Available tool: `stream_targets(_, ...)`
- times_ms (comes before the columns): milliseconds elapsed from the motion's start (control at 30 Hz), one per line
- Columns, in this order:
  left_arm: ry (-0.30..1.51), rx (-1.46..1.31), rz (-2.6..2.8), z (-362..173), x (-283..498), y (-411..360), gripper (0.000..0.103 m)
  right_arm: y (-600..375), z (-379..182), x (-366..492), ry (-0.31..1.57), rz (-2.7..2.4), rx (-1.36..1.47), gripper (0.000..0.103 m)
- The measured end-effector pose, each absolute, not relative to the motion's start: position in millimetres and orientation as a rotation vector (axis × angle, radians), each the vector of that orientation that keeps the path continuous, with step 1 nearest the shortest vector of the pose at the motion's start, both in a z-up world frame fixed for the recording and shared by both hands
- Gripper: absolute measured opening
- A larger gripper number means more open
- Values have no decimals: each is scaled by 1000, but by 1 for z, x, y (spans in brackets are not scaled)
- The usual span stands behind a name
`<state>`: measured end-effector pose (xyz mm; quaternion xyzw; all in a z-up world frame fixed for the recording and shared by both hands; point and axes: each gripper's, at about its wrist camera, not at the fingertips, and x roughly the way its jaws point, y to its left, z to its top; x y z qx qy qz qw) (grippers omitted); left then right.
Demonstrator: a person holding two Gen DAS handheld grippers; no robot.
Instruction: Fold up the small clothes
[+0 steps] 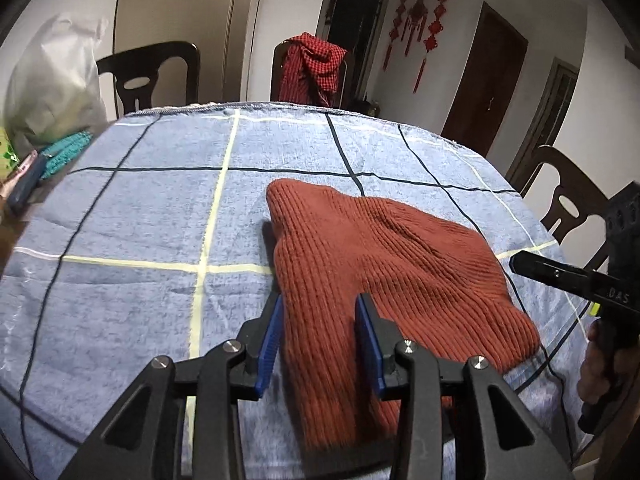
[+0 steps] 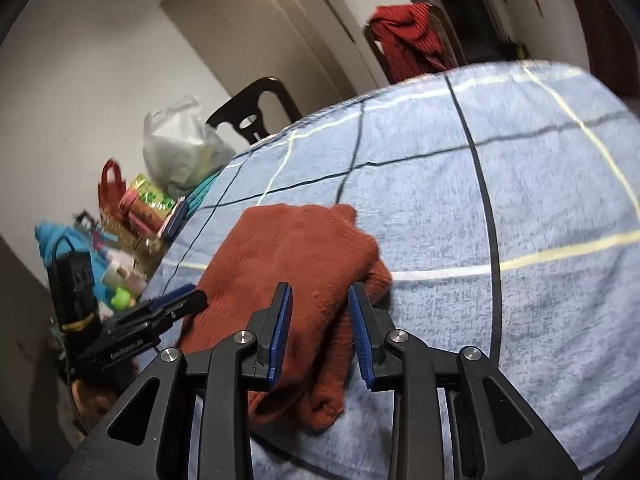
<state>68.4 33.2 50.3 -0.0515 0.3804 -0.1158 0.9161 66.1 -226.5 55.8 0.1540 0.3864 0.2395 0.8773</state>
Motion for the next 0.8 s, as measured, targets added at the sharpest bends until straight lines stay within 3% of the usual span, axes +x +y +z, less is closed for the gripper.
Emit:
stream_targets(400, 795, -116, -147, 45, 20, 38, 45, -202, 44, 14, 844, 482, 72, 30)
stream_targets(500, 815, -121, -125, 36, 11, 39, 47, -197, 37, 4, 866, 465, 1, 44)
stream_targets(800, 886, -68, -78, 14, 8, 31, 51, -187, 14, -1, 906, 383, -168, 45)
